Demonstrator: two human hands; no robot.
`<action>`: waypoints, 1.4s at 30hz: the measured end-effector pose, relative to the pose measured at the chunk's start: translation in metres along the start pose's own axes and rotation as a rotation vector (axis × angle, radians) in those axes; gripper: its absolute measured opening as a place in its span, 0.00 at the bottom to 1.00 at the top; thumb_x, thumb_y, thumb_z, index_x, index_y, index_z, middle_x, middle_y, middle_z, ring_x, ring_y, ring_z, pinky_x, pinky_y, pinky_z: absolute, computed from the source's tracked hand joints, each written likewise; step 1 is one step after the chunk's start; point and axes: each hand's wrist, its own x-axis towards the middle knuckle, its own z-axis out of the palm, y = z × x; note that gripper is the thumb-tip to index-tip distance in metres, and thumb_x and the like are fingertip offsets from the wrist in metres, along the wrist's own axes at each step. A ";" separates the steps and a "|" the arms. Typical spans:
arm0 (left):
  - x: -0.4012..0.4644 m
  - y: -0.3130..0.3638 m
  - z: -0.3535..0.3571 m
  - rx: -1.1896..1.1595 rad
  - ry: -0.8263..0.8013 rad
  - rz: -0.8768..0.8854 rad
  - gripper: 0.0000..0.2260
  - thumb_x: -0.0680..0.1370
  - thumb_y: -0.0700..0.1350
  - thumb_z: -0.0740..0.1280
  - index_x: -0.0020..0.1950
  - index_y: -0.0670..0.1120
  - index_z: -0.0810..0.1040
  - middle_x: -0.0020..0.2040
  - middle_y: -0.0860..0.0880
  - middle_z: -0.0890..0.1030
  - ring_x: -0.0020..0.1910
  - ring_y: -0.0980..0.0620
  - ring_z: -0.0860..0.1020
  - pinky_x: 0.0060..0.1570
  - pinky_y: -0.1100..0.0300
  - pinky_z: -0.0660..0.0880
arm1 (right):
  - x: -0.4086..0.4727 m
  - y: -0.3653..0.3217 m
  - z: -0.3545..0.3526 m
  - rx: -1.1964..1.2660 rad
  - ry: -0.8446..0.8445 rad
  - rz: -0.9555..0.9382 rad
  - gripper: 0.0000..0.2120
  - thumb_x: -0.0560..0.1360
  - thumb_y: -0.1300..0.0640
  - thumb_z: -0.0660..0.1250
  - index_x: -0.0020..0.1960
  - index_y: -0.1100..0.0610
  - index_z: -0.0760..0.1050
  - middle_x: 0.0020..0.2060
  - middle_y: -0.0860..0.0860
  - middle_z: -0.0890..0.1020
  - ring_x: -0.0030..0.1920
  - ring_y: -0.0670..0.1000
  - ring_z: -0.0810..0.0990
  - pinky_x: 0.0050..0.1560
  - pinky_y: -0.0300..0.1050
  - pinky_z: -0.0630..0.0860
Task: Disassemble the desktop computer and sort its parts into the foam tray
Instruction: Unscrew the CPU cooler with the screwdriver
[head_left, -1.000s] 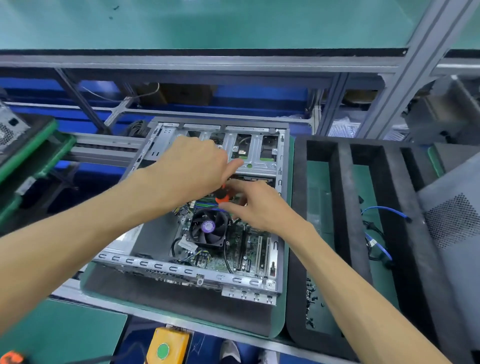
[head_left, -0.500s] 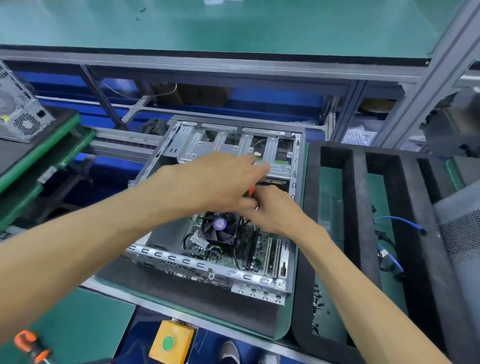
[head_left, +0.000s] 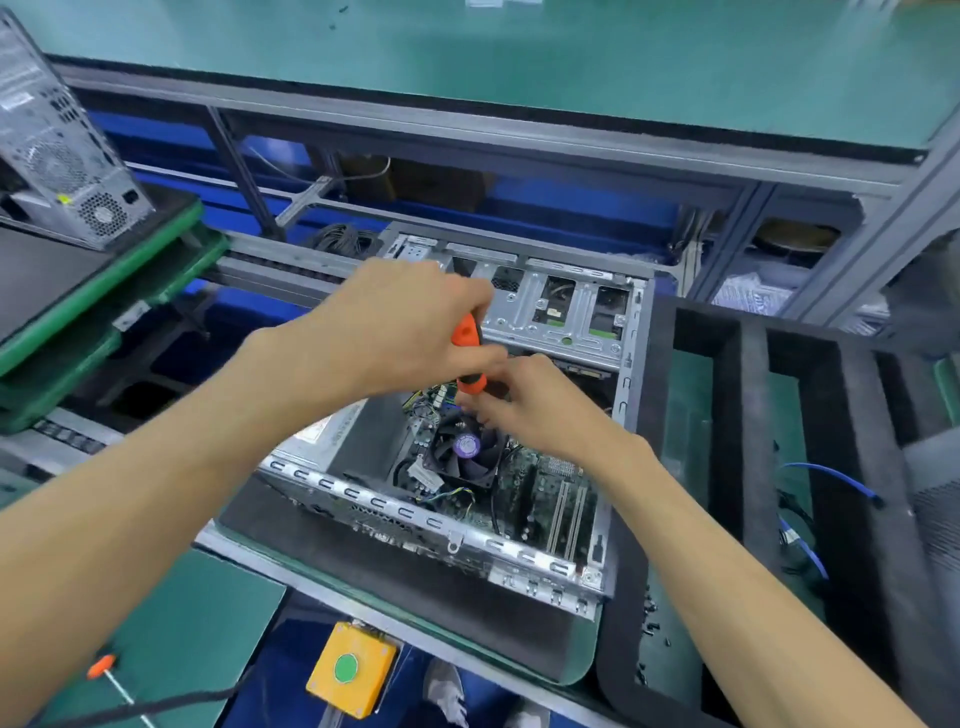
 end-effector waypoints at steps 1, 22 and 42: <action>-0.004 -0.011 -0.009 0.026 0.074 -0.037 0.19 0.74 0.69 0.58 0.40 0.54 0.69 0.27 0.56 0.66 0.29 0.50 0.68 0.29 0.58 0.56 | 0.007 -0.010 0.003 0.089 0.014 -0.039 0.08 0.81 0.52 0.67 0.44 0.52 0.80 0.34 0.50 0.84 0.38 0.54 0.83 0.42 0.52 0.79; -0.041 -0.053 0.033 -0.032 -0.077 -0.320 0.21 0.76 0.66 0.61 0.35 0.50 0.68 0.29 0.51 0.71 0.29 0.53 0.70 0.27 0.59 0.59 | 0.047 -0.010 0.054 0.099 -0.146 -0.093 0.15 0.81 0.46 0.68 0.44 0.55 0.85 0.21 0.45 0.69 0.25 0.49 0.63 0.31 0.46 0.62; -0.040 -0.053 0.032 -0.039 -0.076 -0.333 0.20 0.74 0.64 0.62 0.38 0.48 0.73 0.30 0.50 0.73 0.29 0.52 0.71 0.27 0.60 0.58 | 0.045 -0.008 0.059 0.130 -0.112 -0.103 0.15 0.79 0.44 0.69 0.34 0.43 0.80 0.23 0.47 0.75 0.25 0.51 0.65 0.29 0.48 0.66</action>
